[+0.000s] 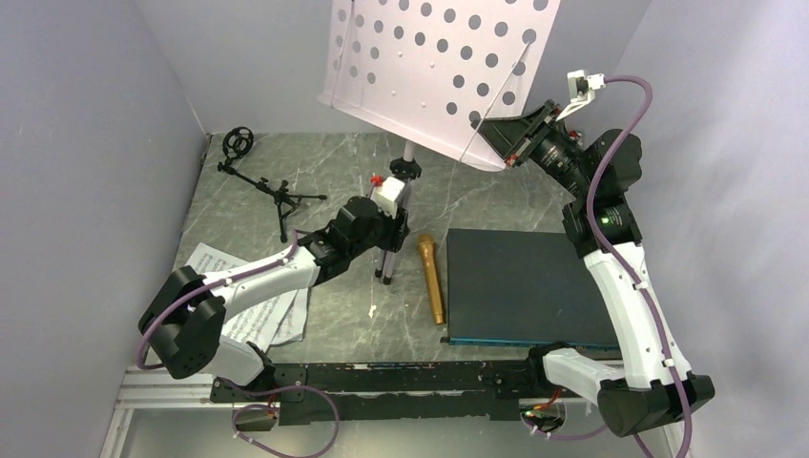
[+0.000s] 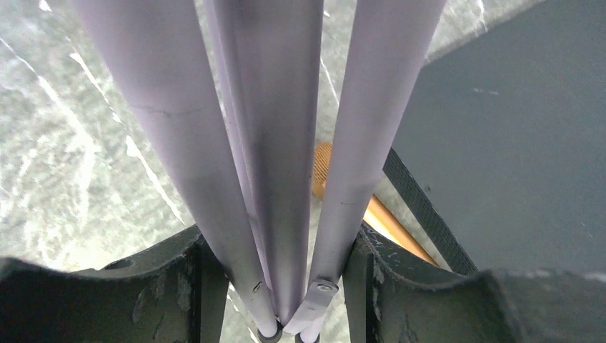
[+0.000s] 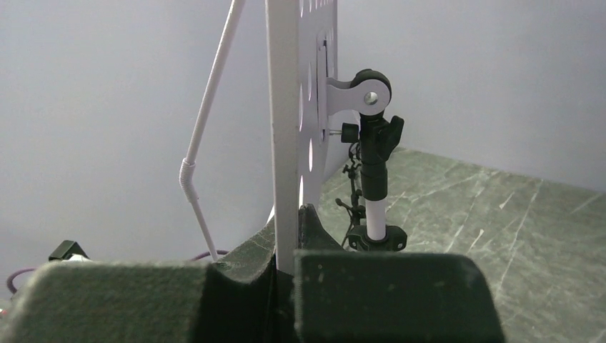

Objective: Set up the instrument practice props

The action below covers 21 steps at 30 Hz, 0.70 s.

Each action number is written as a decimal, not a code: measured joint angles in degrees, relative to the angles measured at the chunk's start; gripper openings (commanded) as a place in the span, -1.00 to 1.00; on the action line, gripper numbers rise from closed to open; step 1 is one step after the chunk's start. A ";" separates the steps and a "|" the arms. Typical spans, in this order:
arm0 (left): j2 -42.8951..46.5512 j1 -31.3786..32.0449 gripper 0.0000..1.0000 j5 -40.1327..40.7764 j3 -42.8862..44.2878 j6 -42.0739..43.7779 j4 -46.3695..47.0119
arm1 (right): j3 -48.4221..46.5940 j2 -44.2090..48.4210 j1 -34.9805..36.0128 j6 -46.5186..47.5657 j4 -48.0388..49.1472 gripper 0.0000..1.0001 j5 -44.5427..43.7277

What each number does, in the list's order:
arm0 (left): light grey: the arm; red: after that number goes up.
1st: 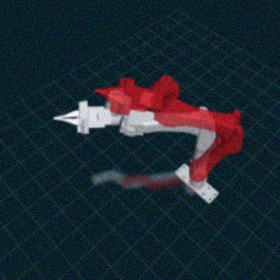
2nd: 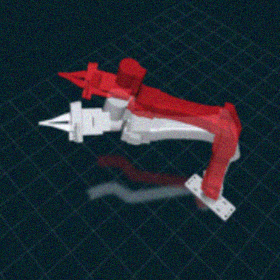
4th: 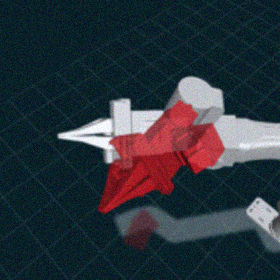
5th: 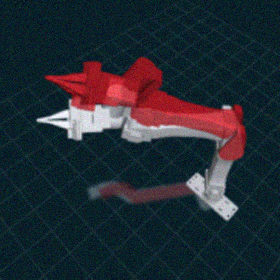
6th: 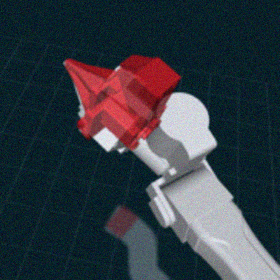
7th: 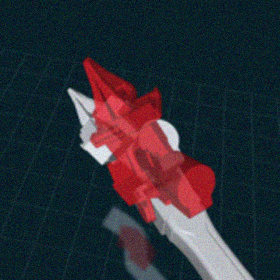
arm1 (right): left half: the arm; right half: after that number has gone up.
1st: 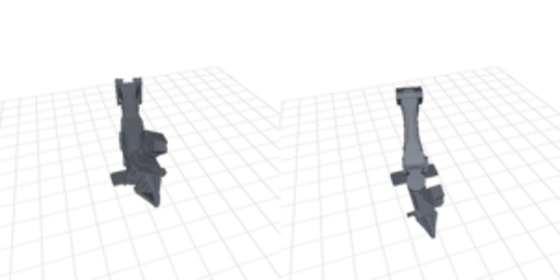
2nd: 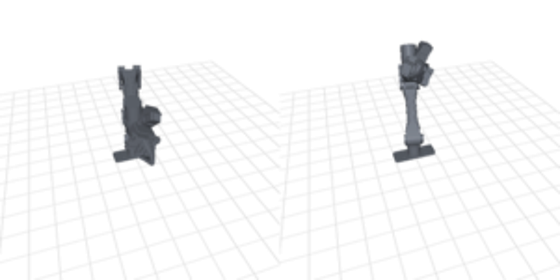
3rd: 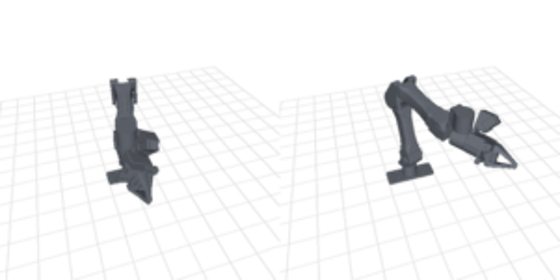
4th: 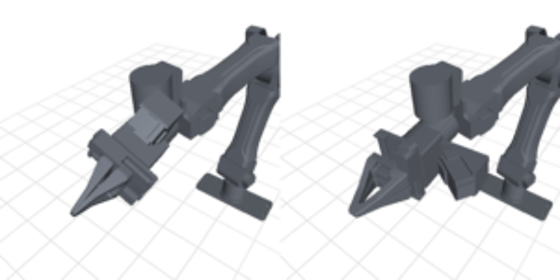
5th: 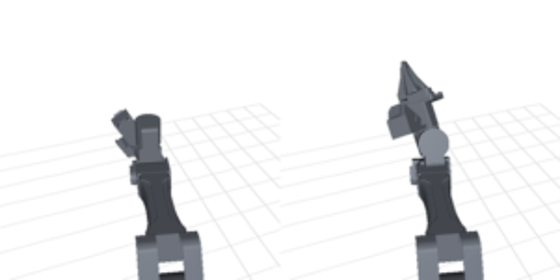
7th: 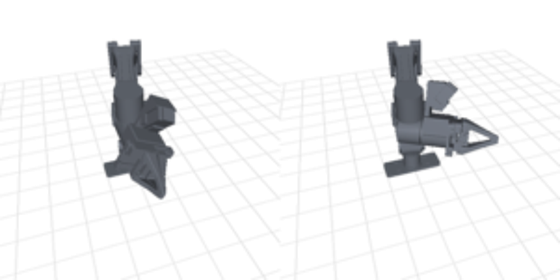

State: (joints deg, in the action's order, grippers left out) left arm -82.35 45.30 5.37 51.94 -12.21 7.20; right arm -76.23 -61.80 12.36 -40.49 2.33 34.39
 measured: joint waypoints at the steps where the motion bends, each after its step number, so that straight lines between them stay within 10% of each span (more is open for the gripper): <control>1: 0.00 -0.02 -0.95 0.70 0.00 0.35 0.57 | 0.04 0.00 0.26 -0.04 0.81 -1.00 0.07; 21: 0.02 -0.02 -0.95 6.49 -17.81 8.83 36.63 | 9.16 6.23 4.87 -2.14 13.90 -1.00 9.22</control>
State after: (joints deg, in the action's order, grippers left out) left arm -82.32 45.28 11.86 34.13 -3.38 43.83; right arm -67.07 -55.57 17.23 -42.63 16.23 43.62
